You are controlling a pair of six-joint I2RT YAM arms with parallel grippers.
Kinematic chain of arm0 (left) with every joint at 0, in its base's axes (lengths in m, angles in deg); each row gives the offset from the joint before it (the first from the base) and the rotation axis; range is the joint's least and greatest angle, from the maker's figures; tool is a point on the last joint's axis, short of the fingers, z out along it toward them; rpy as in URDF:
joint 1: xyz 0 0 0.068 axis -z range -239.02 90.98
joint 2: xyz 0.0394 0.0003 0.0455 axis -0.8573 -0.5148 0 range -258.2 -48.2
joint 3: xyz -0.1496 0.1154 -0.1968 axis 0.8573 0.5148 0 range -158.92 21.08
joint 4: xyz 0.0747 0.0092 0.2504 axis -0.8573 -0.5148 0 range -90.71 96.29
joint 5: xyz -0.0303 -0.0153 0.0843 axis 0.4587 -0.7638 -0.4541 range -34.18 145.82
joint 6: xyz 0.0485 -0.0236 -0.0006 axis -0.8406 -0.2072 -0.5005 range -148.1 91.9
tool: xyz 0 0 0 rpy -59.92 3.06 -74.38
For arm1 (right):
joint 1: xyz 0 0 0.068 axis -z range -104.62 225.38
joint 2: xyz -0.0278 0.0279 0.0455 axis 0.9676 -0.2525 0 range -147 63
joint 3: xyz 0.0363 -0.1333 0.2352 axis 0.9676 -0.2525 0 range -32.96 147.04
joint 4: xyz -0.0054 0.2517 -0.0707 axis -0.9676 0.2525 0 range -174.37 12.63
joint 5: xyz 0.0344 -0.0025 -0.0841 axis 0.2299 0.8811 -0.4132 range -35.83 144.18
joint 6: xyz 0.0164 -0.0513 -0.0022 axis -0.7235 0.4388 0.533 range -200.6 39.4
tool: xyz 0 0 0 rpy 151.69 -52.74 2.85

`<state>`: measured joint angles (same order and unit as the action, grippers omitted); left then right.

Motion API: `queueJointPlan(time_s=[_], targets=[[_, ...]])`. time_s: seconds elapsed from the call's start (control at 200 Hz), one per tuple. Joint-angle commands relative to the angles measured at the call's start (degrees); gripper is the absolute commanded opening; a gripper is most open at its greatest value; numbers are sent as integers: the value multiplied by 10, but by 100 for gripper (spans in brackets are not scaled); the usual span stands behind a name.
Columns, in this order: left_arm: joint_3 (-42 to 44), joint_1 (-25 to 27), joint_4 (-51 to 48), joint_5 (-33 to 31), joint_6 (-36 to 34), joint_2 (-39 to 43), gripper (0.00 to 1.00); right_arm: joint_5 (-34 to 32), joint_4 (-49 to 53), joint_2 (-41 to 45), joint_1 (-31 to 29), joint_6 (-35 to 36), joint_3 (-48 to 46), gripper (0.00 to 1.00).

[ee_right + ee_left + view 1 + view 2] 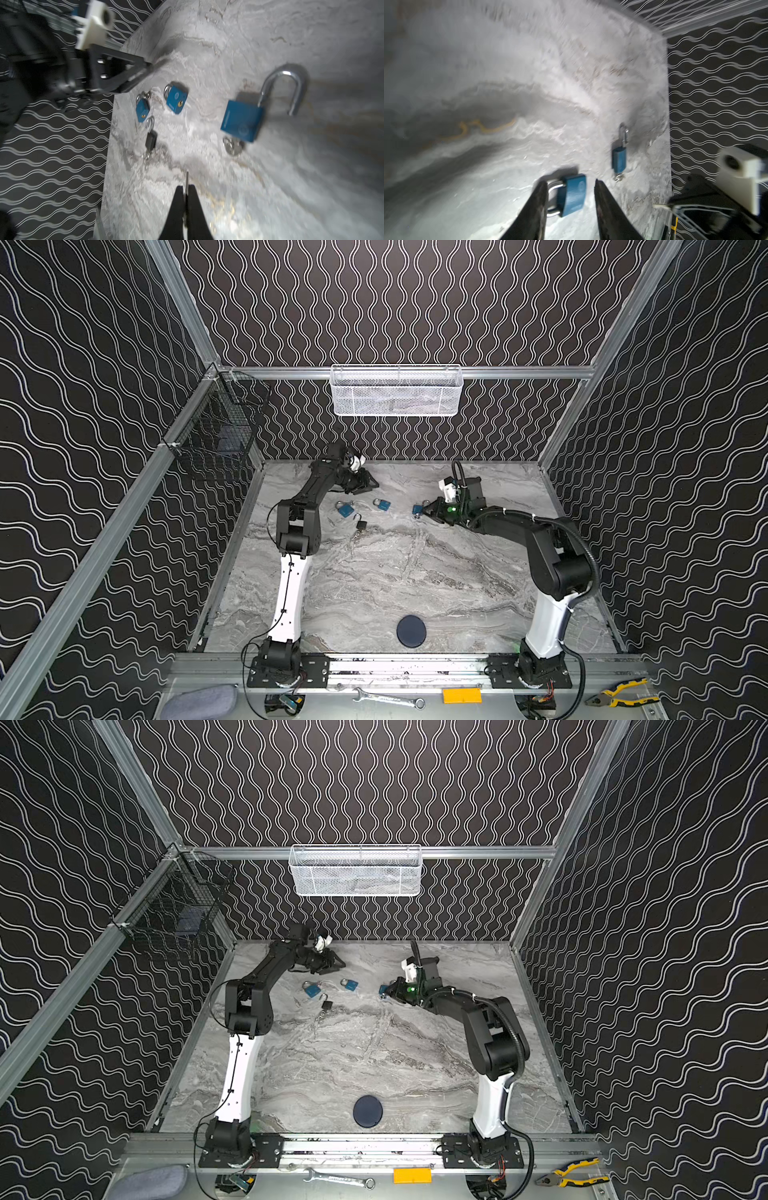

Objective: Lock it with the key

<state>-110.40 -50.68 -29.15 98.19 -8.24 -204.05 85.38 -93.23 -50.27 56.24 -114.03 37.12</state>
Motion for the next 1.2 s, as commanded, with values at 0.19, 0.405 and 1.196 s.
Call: queueJointPlan(time_s=[0.19,0.405,1.196], targets=[[157,-10,192,0,77,150,44,-63,-2,-92,-21,-13,130,0],[309,-12,194,-103,52,307,44,-60,6,-165,-37,-32,217,0],[735,-18,163,-163,83,769,48,-37,30,-297,-76,-70,374,0]])
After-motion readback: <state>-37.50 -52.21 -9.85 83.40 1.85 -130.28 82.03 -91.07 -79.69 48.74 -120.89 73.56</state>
